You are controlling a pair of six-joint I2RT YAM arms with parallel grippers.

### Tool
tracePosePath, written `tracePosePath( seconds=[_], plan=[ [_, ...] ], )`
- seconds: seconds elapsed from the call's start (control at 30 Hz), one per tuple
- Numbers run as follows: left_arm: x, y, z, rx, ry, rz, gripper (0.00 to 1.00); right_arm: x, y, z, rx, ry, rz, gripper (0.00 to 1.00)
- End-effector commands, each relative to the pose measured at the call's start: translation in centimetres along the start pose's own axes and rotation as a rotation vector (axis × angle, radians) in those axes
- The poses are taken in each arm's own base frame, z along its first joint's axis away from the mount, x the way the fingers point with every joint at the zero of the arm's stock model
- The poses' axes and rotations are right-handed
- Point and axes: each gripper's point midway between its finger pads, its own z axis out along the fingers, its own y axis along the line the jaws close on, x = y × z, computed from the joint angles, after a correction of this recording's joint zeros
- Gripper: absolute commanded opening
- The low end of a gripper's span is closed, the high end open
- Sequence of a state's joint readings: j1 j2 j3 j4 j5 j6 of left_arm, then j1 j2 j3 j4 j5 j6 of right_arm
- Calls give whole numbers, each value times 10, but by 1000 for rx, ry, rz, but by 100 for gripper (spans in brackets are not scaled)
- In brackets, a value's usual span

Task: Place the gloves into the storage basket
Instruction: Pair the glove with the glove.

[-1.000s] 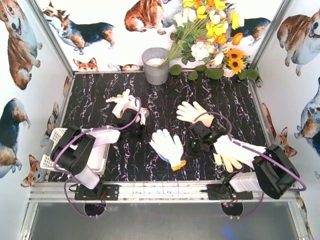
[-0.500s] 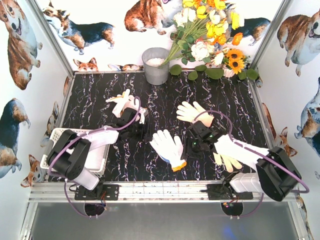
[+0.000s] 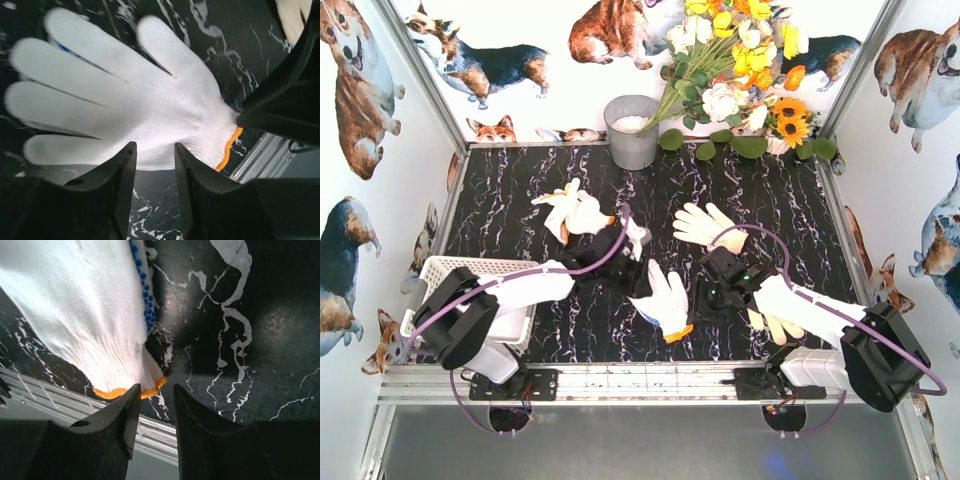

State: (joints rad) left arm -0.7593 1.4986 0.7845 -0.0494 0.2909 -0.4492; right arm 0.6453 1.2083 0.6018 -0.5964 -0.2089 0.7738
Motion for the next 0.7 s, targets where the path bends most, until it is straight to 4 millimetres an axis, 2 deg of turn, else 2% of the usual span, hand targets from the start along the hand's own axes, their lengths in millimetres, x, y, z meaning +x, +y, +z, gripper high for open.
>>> tracePosePath(
  seconds=[0.0,0.2,0.27,0.4,0.67],
  plan=[
    [8,-27,14,87,44,0,28,0,2,3,-4,-13,-1,33],
    [21,-37,27,130,98,14,23,4,-2,11,13,-1,-1,30],
    [25,-36,31,138,110,15,21,5,-3,15,17,2,2,29],
    [44,-21,42,98,188,11,14,6,-6,21,30,7,5,25],
    [71,6,24,-27,263,26,12,-4,-9,27,58,-46,25,23]
  ],
)
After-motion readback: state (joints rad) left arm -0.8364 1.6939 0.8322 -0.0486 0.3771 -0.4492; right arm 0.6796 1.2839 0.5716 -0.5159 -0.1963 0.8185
